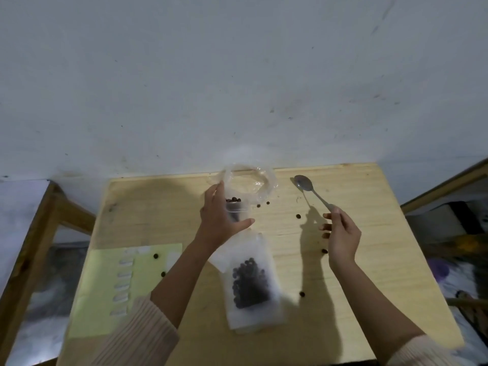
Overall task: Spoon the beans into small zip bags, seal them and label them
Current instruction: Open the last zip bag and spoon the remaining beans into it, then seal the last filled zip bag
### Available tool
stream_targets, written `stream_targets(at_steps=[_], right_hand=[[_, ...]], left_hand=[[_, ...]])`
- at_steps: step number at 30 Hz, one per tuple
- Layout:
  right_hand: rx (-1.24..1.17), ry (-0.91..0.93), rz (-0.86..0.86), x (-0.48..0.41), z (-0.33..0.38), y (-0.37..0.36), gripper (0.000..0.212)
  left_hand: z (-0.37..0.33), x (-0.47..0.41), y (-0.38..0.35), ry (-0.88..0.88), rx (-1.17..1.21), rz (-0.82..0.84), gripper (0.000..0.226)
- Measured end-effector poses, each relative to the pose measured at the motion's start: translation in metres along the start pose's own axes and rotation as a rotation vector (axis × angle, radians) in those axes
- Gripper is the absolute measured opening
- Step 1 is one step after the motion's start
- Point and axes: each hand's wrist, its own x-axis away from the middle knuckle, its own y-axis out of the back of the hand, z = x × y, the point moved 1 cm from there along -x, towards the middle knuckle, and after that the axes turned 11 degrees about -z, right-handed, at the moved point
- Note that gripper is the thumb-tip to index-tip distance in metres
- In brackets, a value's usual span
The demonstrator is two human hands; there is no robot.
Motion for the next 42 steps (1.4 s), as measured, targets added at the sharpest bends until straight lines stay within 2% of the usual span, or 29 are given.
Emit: stream_targets(at_steps=[4, 10, 16, 21, 26, 28, 30, 32, 34, 36, 38, 42], right_hand=[[0.098, 0.058, 0.087, -0.02, -0.007, -0.004, 0.025], [0.293, 0.311, 0.225, -0.039, -0.011, -0.005, 0.027], [0.435, 0.275, 0.301, -0.058, -0.012, -0.007, 0.027], [0.657, 0.466, 0.394, -0.065, -0.022, -0.01, 0.036], [0.816, 0.605, 0.366, -0.064, -0.021, -0.013, 0.035], [0.785, 0.603, 0.327, -0.057, -0.014, -0.016, 0.033], [0.591, 0.54, 0.351, -0.041, 0.003, -0.025, 0.032], [0.386, 0.507, 0.465, -0.016, 0.029, -0.038, 0.031], [0.284, 0.508, 0.658, 0.011, 0.058, -0.052, 0.027], [0.328, 0.546, 0.864, 0.036, 0.082, -0.063, 0.024], [0.427, 0.589, 0.986, 0.052, 0.096, -0.069, 0.024], [0.499, 0.665, 0.974, 0.07, 0.107, -0.072, 0.025]], left_hand=[[-0.005, 0.002, -0.005, 0.022, 0.044, -0.041, 0.111], [-0.017, 0.003, -0.006, 0.047, 0.099, -0.059, 0.117], [-0.017, 0.004, -0.01, 0.06, 0.144, -0.094, 0.115], [-0.017, 0.006, -0.012, 0.061, 0.161, -0.122, 0.113], [-0.02, 0.009, -0.008, 0.042, 0.178, -0.135, 0.113], [-0.024, 0.01, -0.004, 0.031, 0.192, -0.141, 0.112], [-0.029, 0.012, 0.0, 0.013, 0.206, -0.152, 0.11], [-0.033, 0.012, 0.003, -0.004, 0.215, -0.158, 0.11], [-0.037, 0.01, 0.006, -0.046, 0.208, -0.16, 0.109], [-0.041, 0.008, 0.011, -0.098, 0.196, -0.171, 0.11], [-0.045, 0.005, 0.018, -0.144, 0.194, -0.207, 0.11], [-0.044, 0.004, 0.027, -0.272, 0.178, -0.3, 0.105]])
